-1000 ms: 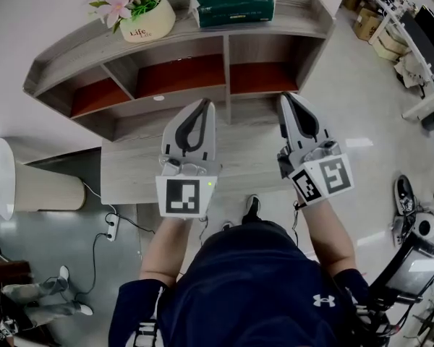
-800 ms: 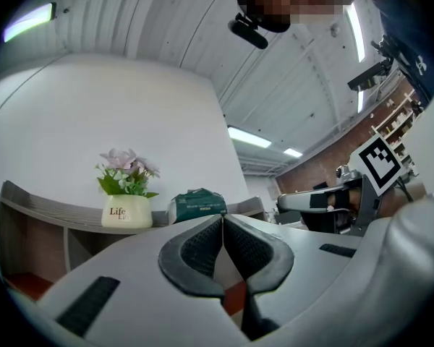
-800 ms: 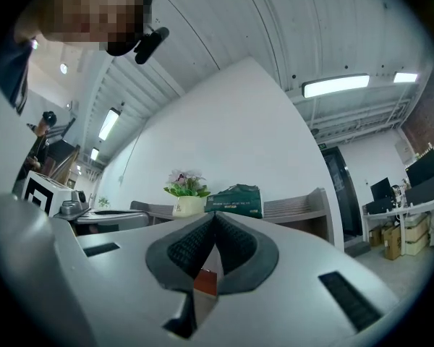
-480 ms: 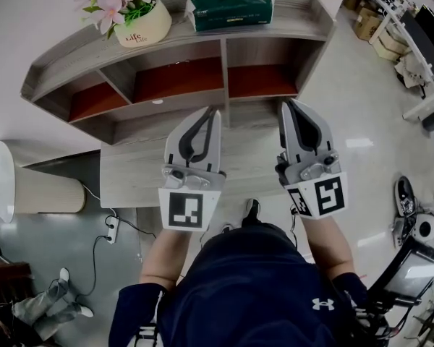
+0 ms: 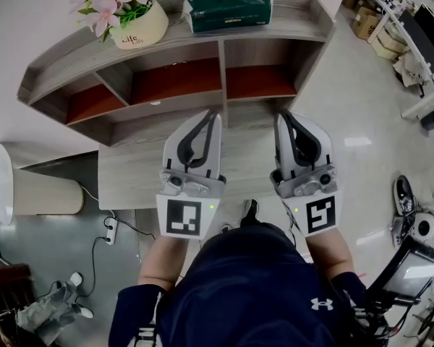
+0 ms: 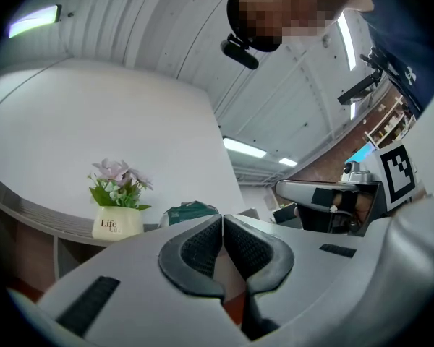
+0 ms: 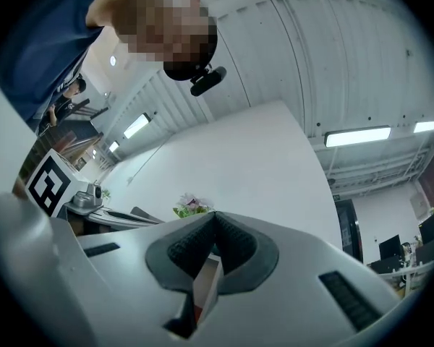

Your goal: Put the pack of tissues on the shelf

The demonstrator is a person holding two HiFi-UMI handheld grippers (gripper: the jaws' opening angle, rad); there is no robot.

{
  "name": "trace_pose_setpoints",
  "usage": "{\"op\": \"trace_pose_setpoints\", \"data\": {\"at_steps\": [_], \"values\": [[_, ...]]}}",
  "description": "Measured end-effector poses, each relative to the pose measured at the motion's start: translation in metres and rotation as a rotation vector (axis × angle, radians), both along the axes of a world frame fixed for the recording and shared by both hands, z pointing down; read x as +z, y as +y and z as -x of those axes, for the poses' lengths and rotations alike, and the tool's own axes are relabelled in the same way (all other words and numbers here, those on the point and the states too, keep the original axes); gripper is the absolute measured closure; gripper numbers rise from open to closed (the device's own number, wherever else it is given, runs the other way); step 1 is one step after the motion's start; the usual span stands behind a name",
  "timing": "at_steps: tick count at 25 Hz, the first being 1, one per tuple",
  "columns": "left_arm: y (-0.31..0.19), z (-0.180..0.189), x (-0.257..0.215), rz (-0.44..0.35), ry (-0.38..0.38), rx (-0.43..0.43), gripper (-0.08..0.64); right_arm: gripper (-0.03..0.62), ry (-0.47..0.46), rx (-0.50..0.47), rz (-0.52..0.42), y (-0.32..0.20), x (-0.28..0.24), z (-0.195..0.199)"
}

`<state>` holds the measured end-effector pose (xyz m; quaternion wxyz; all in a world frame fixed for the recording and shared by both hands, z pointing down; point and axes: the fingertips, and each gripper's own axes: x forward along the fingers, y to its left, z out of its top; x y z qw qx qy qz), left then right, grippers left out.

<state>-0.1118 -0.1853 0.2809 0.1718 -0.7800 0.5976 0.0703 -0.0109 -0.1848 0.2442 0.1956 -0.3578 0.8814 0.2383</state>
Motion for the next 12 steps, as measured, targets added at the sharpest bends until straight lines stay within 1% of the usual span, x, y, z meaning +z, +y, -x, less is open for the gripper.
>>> {"op": "trace_pose_setpoints", "data": {"at_steps": [6,12], "values": [[0.0012,-0.0039,-0.0027,-0.015,-0.024,0.025,0.540,0.583,0.017,0.006,-0.030,0.0005,-0.0026,0.0035],[-0.0023,-0.0048,0.0023,0.001,-0.023,0.033,0.540,0.583,0.019,-0.003,-0.018,-0.0030,0.0005,0.0067]]}}
